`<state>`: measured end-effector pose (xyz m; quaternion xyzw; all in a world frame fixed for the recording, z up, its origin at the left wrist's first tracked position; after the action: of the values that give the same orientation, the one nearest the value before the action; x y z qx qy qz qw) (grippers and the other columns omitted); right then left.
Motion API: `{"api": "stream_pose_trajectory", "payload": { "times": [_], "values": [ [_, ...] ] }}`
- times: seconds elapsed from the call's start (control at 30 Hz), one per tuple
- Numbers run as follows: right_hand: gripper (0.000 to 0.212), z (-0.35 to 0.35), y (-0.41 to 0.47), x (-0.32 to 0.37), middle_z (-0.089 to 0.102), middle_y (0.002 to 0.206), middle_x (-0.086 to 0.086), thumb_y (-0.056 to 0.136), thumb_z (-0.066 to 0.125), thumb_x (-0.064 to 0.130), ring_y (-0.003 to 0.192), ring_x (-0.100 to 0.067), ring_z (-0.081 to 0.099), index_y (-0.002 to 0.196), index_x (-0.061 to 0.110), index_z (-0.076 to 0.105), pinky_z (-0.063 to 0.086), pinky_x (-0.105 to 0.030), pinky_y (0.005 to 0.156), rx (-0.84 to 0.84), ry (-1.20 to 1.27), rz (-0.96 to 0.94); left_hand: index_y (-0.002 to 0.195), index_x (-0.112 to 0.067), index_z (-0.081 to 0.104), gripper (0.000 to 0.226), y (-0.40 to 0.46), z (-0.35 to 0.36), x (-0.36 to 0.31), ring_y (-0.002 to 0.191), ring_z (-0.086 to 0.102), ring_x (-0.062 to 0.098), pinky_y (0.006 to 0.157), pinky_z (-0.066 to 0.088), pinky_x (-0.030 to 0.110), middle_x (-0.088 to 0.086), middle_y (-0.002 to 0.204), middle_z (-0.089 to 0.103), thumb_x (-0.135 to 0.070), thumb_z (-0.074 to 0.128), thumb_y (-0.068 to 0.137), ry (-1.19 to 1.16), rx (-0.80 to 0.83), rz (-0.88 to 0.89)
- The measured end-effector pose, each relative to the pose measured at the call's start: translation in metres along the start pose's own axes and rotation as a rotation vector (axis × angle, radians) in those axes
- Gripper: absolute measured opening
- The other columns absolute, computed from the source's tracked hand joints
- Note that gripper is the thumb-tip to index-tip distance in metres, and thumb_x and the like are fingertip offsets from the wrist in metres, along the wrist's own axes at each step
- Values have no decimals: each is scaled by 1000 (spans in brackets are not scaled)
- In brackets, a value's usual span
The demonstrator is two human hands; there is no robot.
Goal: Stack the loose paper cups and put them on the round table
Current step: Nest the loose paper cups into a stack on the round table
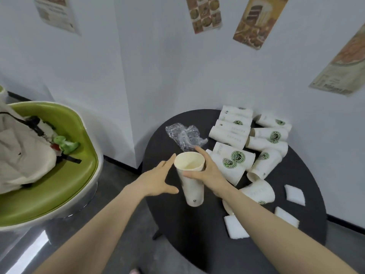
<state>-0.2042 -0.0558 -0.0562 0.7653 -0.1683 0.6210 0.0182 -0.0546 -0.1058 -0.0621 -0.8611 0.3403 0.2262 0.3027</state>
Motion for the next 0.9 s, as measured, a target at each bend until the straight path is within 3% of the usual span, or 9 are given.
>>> {"api": "stream_pose_trajectory", "payload": {
  "times": [0.1,0.23,0.33,0.47,0.53,0.6,0.7,0.8,0.9],
  "values": [
    [92,-3,-6,-8,53,129,19,67,86,23,112,6,54,142,37,35,50,-13,81,-130,191,77,145,-50,-17,121,16,-3,-12,139,33,11,109,38,37,-11,160,12,-44,78,71,-172,-25,97],
    [90,-3,-17,-27,54,134,0,72,82,23,119,-16,57,146,29,30,48,-36,100,-269,419,173,140,-59,-17,124,32,-2,-34,132,39,9,99,42,31,-20,155,15,-49,80,63,-283,-40,212],
    [83,-9,-27,-34,52,137,-2,80,76,23,120,-18,56,147,28,27,50,-37,97,-293,438,194,137,-64,-15,121,40,0,-57,113,47,3,87,48,31,-21,140,28,-54,78,60,-267,-105,282],
    [78,-68,-51,-34,37,145,12,84,70,33,130,1,35,149,27,27,30,-20,103,-416,142,127,139,-64,-11,115,53,-3,-83,122,46,9,88,50,43,-18,141,32,-49,73,62,-198,-140,362],
    [72,-120,-71,-41,37,145,9,83,72,31,129,-2,34,145,27,36,27,-24,106,-591,-52,127,138,-66,-11,116,62,-1,-86,123,46,10,87,51,44,-19,144,31,-44,73,62,-172,-109,372],
    [68,-167,-89,-62,38,146,1,81,74,29,133,-13,34,142,30,42,28,-38,111,-716,-258,239,135,-69,-12,115,70,3,-85,113,51,9,84,52,41,-20,136,35,-44,73,62,-151,-70,360],
    [62,-206,-97,-96,35,150,-2,83,70,28,140,-22,25,139,38,44,21,-52,112,-687,-463,446,131,-71,-16,113,81,17,-80,102,52,4,80,52,34,-21,121,38,-47,71,64,-45,15,355],
    [52,-220,-94,-117,37,148,2,84,68,26,139,-21,25,130,43,51,14,-48,111,-615,-498,502,130,-72,-19,111,90,30,-72,96,50,5,73,49,28,-22,115,36,-50,70,66,30,97,342],
    [37,-220,-88,-122,53,131,13,84,68,24,129,-13,36,110,48,59,12,-37,108,-564,-457,487,132,-71,-17,110,97,38,-67,93,50,6,71,48,26,-22,110,36,-50,69,67,47,139,320]
  ]
}}
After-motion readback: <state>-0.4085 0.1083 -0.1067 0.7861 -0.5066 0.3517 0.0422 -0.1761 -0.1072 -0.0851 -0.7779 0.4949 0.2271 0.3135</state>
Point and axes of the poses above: each hand's wrist, its own y-axis towards the middle knuckle, its own z-axis out of the palm, x = y × z, the point moved 9 cm from there along y, towards the middle knuckle
